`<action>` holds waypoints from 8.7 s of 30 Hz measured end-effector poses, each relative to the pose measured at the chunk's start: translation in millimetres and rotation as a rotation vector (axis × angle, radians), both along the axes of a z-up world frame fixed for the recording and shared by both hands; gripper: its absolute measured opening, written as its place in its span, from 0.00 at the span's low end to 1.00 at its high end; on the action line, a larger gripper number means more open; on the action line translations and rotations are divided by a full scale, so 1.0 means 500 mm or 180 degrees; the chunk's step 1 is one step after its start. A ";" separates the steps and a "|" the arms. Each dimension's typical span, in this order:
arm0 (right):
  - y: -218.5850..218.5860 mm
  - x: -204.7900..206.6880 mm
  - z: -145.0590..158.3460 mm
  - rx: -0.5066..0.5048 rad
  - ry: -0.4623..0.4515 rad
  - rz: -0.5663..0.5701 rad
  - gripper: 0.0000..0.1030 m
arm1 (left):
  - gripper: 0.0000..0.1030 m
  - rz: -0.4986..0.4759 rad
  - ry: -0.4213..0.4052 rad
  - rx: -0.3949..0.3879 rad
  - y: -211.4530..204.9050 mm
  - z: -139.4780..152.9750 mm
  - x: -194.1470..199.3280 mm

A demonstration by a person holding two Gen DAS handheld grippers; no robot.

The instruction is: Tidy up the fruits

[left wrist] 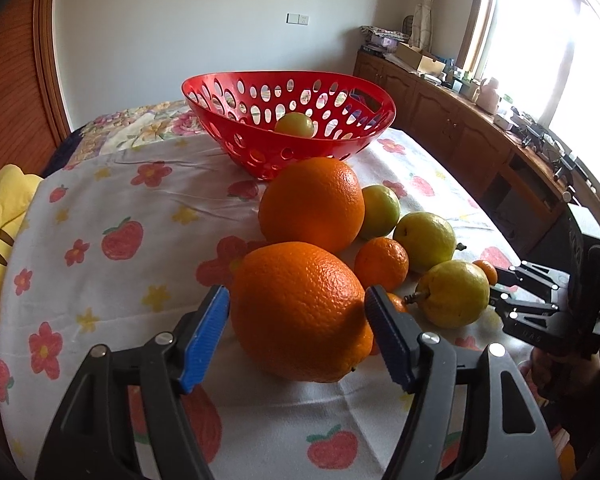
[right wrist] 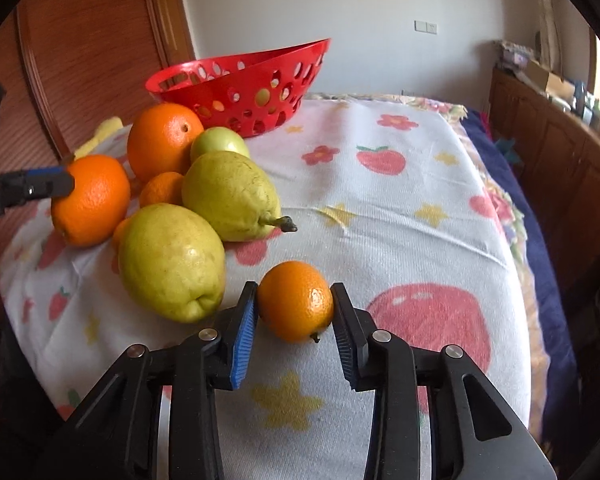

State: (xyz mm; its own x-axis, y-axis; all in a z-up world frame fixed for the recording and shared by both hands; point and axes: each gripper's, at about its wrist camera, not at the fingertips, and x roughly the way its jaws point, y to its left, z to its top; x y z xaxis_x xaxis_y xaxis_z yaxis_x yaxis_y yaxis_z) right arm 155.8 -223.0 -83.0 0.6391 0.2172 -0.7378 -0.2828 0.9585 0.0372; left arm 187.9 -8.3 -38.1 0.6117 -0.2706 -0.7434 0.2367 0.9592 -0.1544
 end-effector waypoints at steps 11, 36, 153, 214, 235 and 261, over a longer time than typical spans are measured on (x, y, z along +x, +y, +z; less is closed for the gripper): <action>-0.027 -0.005 0.007 0.0165 0.0016 -0.0104 0.34 | 0.71 -0.0105 0.0033 0.0023 -0.014 -0.002 0.020; -0.015 -0.013 0.047 0.0044 -0.0094 -0.0128 0.34 | 0.85 -0.0211 0.0228 -0.0234 -0.016 -0.041 0.043; 0.125 0.257 0.185 0.0170 -0.0414 0.0379 0.36 | 0.81 -0.0195 -0.0326 0.0207 -0.015 0.083 0.338; 0.091 0.059 0.098 0.0257 -0.0130 0.0075 0.43 | 0.79 -0.0049 -0.0343 0.0134 0.050 0.047 0.040; 0.093 0.011 0.081 0.0290 -0.0056 0.0026 0.52 | 0.79 -0.0158 -0.0184 0.0019 0.031 -0.019 -0.014; 0.118 -0.015 0.032 0.0652 0.0192 0.0063 0.67 | 0.79 -0.0187 -0.0138 -0.0051 -0.001 -0.048 -0.013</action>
